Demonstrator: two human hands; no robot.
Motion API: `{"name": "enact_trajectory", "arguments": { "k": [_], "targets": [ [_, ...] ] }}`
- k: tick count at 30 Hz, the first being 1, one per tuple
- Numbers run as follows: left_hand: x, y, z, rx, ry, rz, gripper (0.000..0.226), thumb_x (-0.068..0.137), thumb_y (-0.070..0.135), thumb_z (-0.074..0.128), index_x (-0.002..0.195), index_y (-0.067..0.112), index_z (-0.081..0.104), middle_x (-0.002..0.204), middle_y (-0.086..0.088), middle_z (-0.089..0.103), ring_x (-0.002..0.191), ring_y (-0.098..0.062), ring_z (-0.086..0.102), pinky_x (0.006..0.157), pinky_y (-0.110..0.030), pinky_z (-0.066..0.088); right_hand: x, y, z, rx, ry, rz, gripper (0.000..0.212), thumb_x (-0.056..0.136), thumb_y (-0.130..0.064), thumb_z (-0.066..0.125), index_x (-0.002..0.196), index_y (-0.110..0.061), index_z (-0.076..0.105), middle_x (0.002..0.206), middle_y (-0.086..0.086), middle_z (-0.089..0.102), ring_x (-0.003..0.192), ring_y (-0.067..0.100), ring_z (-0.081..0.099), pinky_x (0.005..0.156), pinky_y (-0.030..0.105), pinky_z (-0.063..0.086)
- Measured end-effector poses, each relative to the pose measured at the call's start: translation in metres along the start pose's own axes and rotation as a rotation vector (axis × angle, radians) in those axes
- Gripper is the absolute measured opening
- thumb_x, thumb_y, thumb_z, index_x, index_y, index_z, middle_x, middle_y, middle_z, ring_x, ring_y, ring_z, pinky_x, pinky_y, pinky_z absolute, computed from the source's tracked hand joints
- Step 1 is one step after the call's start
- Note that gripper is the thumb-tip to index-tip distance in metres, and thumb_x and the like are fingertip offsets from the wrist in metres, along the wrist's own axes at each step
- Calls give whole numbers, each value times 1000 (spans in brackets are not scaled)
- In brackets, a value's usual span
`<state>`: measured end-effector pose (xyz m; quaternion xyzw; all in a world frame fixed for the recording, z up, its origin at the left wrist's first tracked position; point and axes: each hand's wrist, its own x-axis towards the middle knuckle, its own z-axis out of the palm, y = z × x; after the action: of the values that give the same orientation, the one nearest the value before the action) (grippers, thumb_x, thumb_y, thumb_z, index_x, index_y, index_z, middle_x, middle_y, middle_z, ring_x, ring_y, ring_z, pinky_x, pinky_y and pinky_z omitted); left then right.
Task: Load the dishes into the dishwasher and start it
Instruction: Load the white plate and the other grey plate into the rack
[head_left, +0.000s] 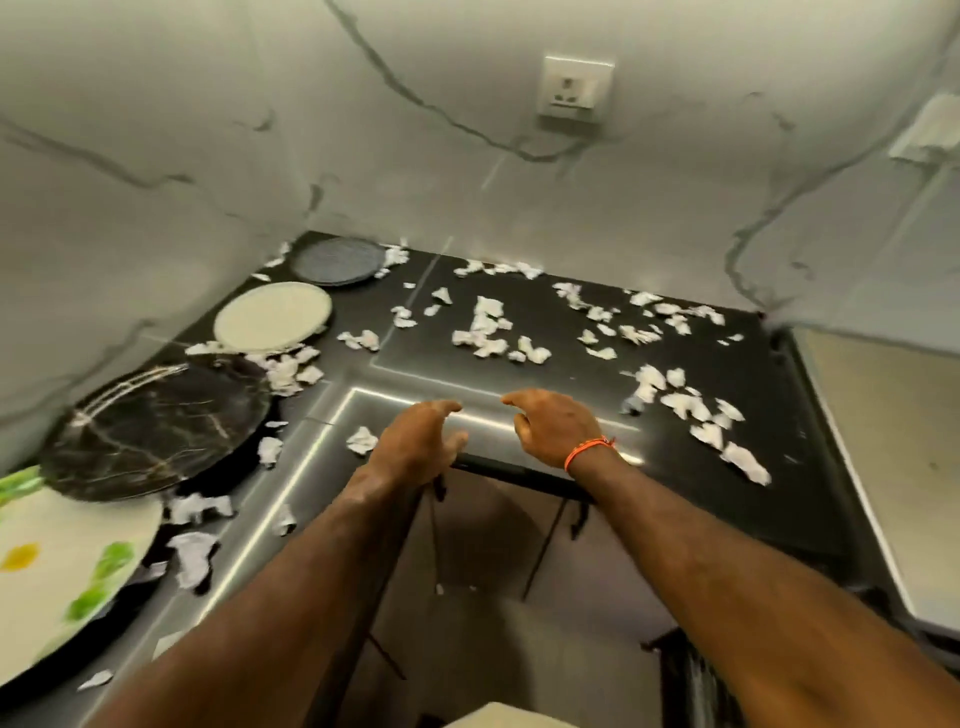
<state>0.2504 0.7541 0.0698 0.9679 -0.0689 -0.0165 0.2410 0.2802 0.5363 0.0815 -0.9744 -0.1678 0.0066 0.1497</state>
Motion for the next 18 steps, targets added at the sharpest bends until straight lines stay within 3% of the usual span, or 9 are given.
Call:
{"name": "enact_trajectory", "arguments": {
  "k": [6, 10, 18],
  "targets": [
    [-14, -101, -53, 1, 63, -199, 60, 89, 46, 67, 142, 20, 54, 136, -7, 63, 124, -24, 59, 105, -35, 46, 74, -76, 35, 21, -40, -166, 40, 94, -26, 52, 133, -31, 59, 137, -3, 61, 119, 24, 60, 98, 38, 51],
    [-18, -141, -88, 40, 97, -263, 59, 90, 40, 69, 141, 14, 55, 136, -10, 63, 127, -27, 57, 105, -36, 45, 115, -118, 51, 17, -73, -260, 40, 94, -28, 52, 133, -34, 58, 137, -6, 61, 121, 22, 59, 98, 39, 51],
    [13, -196, -131, 52, 165, -346, 47, 88, 33, 69, 131, 15, 61, 122, -6, 70, 110, -24, 66, 96, -37, 54, 209, -162, 74, 2, -123, -367, 44, 93, -24, 52, 136, -30, 57, 139, -4, 59, 126, 24, 56, 103, 39, 47]
  ]
}}
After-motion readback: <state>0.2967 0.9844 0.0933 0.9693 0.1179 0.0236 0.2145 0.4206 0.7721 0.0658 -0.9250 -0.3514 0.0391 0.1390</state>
